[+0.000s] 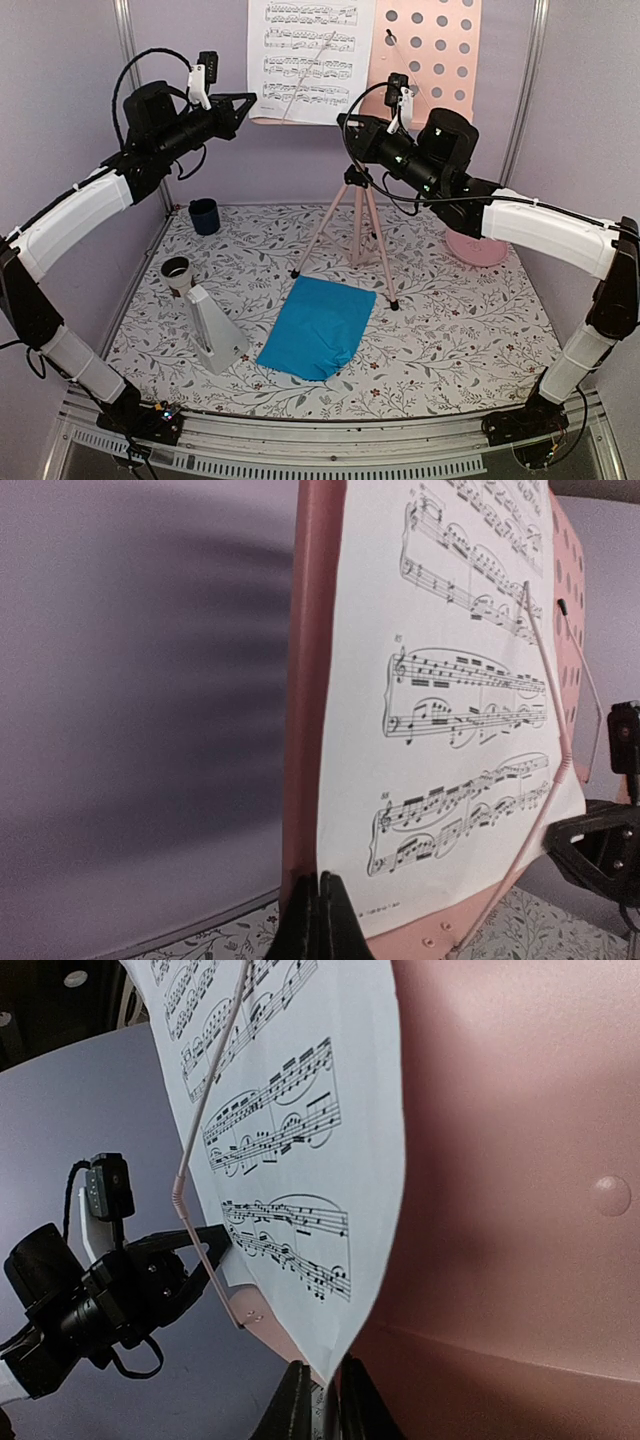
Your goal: Set up the instrument practice props
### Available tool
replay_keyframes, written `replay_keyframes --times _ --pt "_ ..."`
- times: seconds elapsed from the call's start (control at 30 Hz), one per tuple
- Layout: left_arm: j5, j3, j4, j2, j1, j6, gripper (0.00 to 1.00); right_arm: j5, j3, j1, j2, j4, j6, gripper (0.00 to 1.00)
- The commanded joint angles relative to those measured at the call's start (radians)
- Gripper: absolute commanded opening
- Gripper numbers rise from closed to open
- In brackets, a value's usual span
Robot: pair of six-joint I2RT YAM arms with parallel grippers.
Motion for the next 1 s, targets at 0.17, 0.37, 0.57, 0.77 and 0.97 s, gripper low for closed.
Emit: replay_keyframes --times 0.17,0.37,0.57,0.77,0.97 --pt "-0.002 -0.027 0.051 -0.055 -0.012 -0.004 0.25 0.051 -0.028 -0.016 -0.050 -0.059 -0.027 0.41" --pt "-0.031 -0.055 0.040 -0.097 -0.024 0.008 0.54 0.002 -0.064 -0.016 -0.098 -0.051 -0.057 0.63" --pt "-0.095 -0.155 0.037 -0.184 -0.035 0.019 0.63 -0.047 -0.142 -0.014 -0.175 -0.048 -0.098 0.79" --pt "-0.150 -0.265 -0.092 -0.292 -0.049 0.085 0.66 -0.133 -0.286 -0.006 -0.300 -0.112 -0.182 0.87" --pt "-0.088 -0.453 -0.228 -0.391 -0.176 0.222 0.65 -0.242 -0.433 -0.008 -0.414 -0.266 -0.236 0.90"
